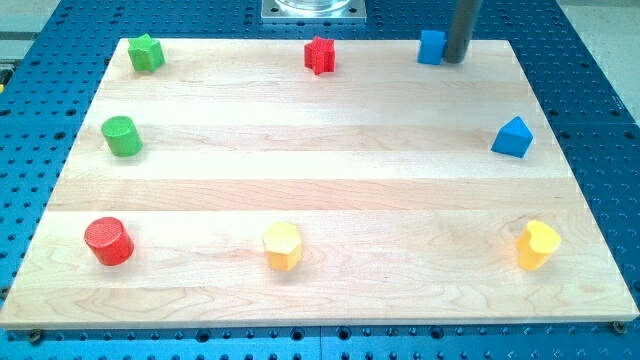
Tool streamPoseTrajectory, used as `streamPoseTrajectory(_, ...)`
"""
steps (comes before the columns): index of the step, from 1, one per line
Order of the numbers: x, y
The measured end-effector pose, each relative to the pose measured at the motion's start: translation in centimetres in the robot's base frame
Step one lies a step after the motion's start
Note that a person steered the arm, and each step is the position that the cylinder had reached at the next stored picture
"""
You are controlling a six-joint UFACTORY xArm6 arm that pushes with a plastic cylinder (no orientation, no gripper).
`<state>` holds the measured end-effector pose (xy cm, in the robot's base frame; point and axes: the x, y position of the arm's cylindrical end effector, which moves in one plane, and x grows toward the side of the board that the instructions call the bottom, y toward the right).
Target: Push the blue cube and green circle to the top center of the board
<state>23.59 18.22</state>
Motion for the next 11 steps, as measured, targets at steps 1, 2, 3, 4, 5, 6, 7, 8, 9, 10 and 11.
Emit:
streamPoseTrajectory(1,0.0,-3.2)
streamPoseTrajectory(2,-1.2,-0.1)
streamPoseTrajectory(3,-2.6,-0.7)
streamPoseTrajectory(4,-3.1,-4.6)
streamPoseTrajectory(5,-4.3,-4.0)
streamPoseTrajectory(6,-3.9,-7.4)
streamPoseTrajectory(7,-0.8,-15.5)
streamPoseTrajectory(8,1.1,-17.9)
streamPoseTrajectory(9,4.7,-15.0)
streamPoseTrajectory(10,15.2,-20.8)
streamPoseTrajectory(11,24.1,-30.5)
